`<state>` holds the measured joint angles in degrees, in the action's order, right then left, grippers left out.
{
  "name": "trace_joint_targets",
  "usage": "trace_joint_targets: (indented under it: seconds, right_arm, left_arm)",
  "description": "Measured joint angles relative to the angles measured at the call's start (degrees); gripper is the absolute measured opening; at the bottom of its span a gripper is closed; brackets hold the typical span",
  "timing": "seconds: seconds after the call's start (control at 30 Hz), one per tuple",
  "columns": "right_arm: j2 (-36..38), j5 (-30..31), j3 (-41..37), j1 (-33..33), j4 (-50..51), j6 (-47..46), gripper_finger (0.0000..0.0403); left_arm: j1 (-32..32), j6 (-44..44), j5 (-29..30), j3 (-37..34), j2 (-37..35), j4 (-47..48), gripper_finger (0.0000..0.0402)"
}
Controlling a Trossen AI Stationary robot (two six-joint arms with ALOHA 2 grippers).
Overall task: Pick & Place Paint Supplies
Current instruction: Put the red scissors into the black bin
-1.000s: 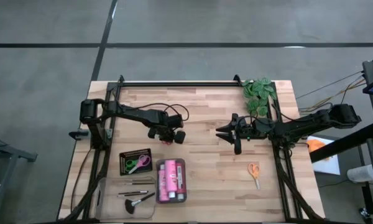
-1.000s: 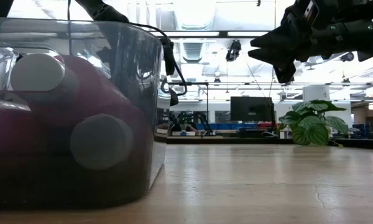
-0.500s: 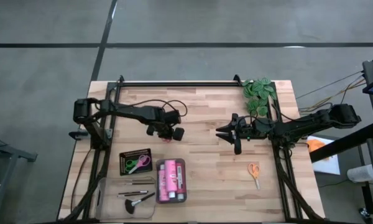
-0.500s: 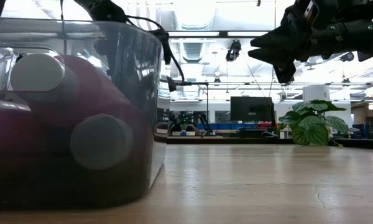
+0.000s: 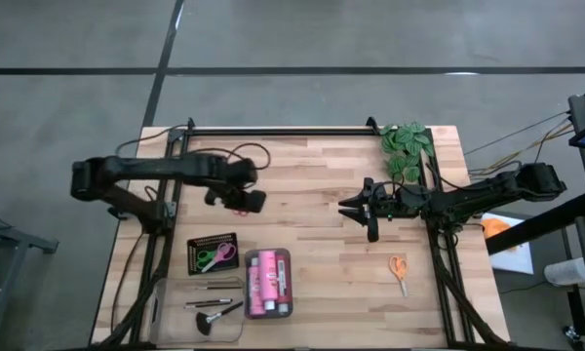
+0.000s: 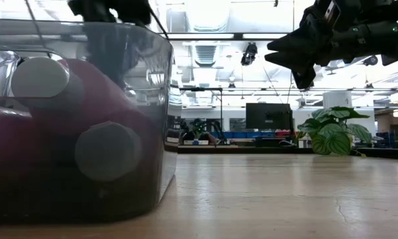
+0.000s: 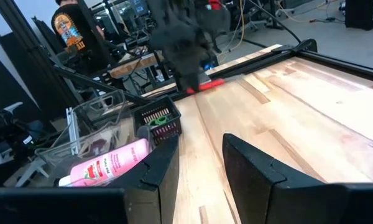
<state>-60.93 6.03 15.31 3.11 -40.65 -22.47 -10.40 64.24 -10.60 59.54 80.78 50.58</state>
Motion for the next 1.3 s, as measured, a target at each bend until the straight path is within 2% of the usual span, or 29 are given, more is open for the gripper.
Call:
trace_joint_targets:
  seconds: [0.2,0.4,0.53,0.7,0.9,1.07,1.3]
  right_arm:
    - [0.0,-0.01,0.0,-0.01,0.11,0.0,0.0121]
    - [0.0,-0.01,0.0,-0.02,0.13,0.0,0.0121]
    - [0.0,0.0,0.0,-0.01,0.13,0.0,0.0121]
    - [0.0,-0.01,0.0,-0.02,0.11,0.01,0.0121]
    - [0.0,0.0,0.0,-0.02,0.11,0.01,0.0121]
    - [0.0,-0.01,0.0,-0.02,0.11,-0.01,0.0121]
    - [0.0,-0.01,0.0,-0.02,0.09,-0.01,0.0121]
  left_arm:
    - [3.69,-1.46,-1.85,0.02,-9.64,10.66,0.0001]
    - [10.13,-14.58,-2.35,0.01,-16.13,17.54,0.0001]
    - [16.64,-17.57,-3.81,0.03,-18.45,19.11,0.0001]
    - [26.31,-17.48,-3.79,-1.16,-18.98,19.11,0.0001]
    - [35.1,-15.79,-2.49,-7.24,-18.78,16.15,0.0001]
    - [36.35,-11.93,-2.46,-13.75,-18.8,11.0,0.0001]
    - [36.4,-15.91,-2.93,-20.15,-18.8,3.08,0.0001]
